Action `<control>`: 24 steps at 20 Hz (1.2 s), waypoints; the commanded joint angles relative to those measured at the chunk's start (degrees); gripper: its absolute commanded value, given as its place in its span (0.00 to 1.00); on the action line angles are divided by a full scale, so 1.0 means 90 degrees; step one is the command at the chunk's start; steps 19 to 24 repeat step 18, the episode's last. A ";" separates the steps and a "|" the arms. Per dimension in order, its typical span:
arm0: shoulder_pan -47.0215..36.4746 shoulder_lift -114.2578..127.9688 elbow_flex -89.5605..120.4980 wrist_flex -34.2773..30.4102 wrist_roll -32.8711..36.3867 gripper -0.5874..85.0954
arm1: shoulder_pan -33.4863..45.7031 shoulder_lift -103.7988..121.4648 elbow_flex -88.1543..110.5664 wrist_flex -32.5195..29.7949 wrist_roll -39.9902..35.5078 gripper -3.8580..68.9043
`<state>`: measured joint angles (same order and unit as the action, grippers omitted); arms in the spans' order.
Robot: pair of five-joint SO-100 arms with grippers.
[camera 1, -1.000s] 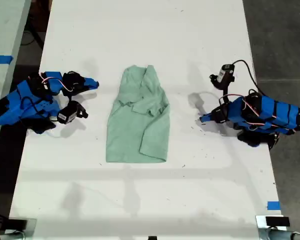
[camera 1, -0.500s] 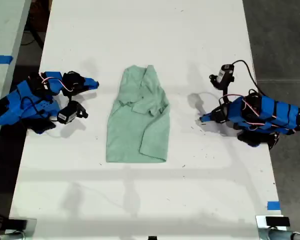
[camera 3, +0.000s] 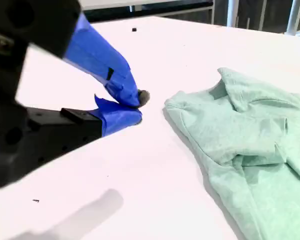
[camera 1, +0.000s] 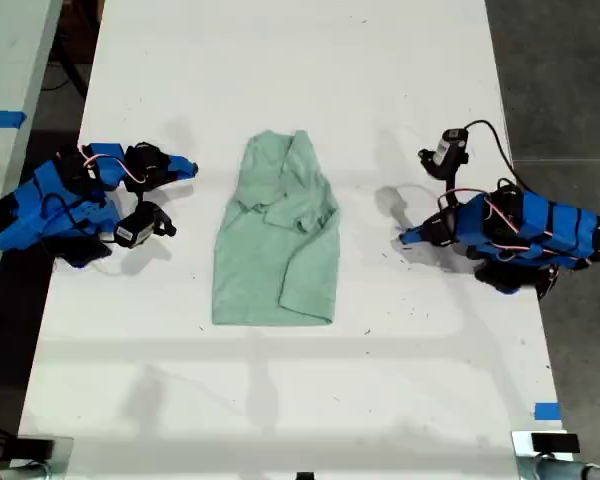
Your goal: Fold t shirt
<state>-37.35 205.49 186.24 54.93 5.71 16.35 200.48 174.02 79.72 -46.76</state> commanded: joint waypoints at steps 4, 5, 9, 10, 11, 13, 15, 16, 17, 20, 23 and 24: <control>-0.0029 0.0068 0.0264 -0.0010 0.0010 0.00 | -0.0029 0.0049 0.0273 0.0000 -0.0127 0.14; -0.0010 0.0068 0.0264 -0.0010 0.0000 0.00 | -0.0029 0.0049 0.0273 0.0000 -0.0039 0.14; -0.0029 0.0068 0.0264 -0.0020 0.0020 0.00 | 0.0371 0.0059 0.0322 -0.0195 0.1689 0.13; -0.0039 0.0068 0.0264 -0.0020 0.0020 0.00 | 0.0625 0.0059 0.0352 -0.0400 0.2178 0.13; -0.0039 0.0068 0.0264 -0.0029 0.0020 0.00 | 0.0684 0.0059 0.0391 -0.0566 0.2607 0.18; -0.0020 0.0068 0.0264 -0.0029 0.0020 0.00 | 0.0488 0.0059 0.0400 -0.0283 0.2471 0.23; 0.0000 0.0068 0.0264 -0.0029 0.0020 0.00 | 0.0488 0.0049 0.0400 -0.0264 0.2275 0.11; 0.0000 0.0068 0.0264 -0.0029 0.0020 0.00 | 0.0488 0.0049 0.0400 -0.0264 0.2227 0.11; 0.0000 0.0068 0.0264 -0.0029 0.0029 0.00 | 0.0586 0.0049 0.0400 -0.0273 0.1953 0.12; 0.0000 0.0068 0.0264 -0.0039 0.0039 0.00 | 0.0977 0.0049 0.0410 -0.0342 0.1504 0.10; 0.0000 0.0068 0.0264 -0.0039 0.0039 0.00 | 0.0977 0.0049 0.0410 -0.0342 0.1504 0.10; 0.0000 0.0068 0.0264 -0.0039 0.0039 0.00 | 0.0977 0.0049 0.0410 -0.0342 0.1504 0.10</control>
